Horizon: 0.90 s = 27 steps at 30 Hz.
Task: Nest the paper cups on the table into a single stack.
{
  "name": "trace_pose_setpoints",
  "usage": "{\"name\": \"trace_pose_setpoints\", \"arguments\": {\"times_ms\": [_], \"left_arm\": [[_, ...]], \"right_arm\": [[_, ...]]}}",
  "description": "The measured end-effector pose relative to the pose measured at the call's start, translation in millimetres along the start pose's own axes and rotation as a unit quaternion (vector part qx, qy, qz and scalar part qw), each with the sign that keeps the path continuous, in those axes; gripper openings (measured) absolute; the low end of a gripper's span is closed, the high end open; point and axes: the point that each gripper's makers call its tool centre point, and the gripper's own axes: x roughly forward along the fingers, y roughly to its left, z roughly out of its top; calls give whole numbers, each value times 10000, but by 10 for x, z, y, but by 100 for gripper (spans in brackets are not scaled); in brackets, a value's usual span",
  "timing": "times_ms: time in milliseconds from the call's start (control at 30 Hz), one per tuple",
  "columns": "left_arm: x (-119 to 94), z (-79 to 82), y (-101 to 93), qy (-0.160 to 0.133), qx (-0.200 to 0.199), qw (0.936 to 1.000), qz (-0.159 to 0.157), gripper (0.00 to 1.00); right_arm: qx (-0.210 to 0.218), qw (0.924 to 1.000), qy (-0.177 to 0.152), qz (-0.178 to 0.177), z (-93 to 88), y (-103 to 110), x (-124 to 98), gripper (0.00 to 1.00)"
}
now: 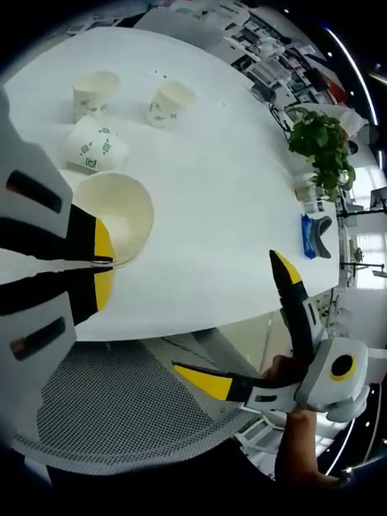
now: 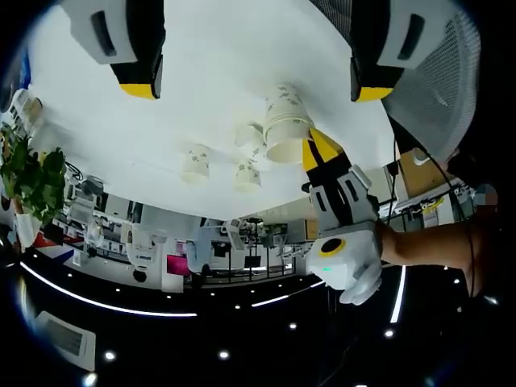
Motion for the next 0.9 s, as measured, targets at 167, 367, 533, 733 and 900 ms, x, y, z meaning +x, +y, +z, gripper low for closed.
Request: {"name": "trace_pose_setpoints", "arguments": {"times_ms": [167, 367, 533, 733, 900], "left_arm": [[18, 21, -38, -36, -50, 10000, -45, 1], [65, 18, -63, -35, -94, 9999, -102, 1], [102, -2, -67, -36, -147, 9998, -159, 1], [147, -14, -76, -29, -189, 9996, -225, 2], [171, -36, -74, -18, -194, 9995, -245, 2]], "right_arm": [[14, 10000, 3, 3, -12, 0, -2, 98], [30, 10000, -13, -19, -12, -12, -13, 98], [38, 10000, -12, -36, -17, -26, -20, 98], [64, 10000, 1, -59, -28, -38, -29, 98], [69, 10000, 12, -52, -34, -33, -28, 98]]}}
